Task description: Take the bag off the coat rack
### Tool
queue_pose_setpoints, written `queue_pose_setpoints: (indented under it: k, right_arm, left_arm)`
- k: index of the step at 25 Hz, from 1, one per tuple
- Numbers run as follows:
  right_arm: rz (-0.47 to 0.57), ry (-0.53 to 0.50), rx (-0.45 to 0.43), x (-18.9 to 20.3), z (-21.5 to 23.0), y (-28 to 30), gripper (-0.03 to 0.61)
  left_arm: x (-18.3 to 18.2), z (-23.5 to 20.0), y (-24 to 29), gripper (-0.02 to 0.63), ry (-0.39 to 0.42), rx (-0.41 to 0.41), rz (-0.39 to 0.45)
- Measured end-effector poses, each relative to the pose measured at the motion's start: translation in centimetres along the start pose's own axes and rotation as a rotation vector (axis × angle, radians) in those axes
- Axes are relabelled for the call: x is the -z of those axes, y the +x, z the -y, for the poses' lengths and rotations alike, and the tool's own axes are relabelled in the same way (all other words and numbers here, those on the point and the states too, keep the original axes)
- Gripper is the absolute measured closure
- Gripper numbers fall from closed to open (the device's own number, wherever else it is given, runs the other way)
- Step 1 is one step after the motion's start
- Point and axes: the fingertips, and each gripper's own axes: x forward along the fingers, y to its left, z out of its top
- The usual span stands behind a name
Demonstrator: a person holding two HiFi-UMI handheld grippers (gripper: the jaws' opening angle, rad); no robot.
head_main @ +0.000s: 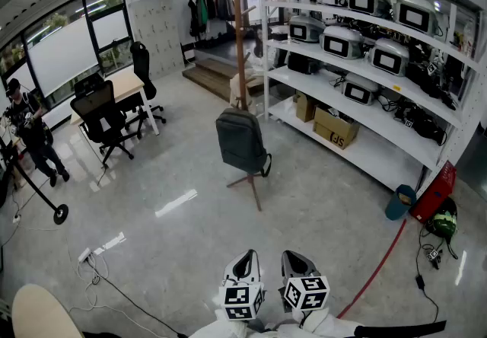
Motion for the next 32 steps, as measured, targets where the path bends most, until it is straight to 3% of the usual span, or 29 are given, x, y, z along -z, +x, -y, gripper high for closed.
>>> queue_pose_setpoints:
  k: [15,32]
  right_arm:
    - [-0.022,0.002,0.010,-0.5,2.2,3.3,0.566]
    - [-0.009,-0.015,0.020,-4.5,3.3,12.9,0.566]
  left_arm:
    - [-0.9,-0.8,4.2,0.612,-0.036,0.017,0.014]
    - [-4.1,-5.1,12.9,0.612,-0.032,0.042,0.031]
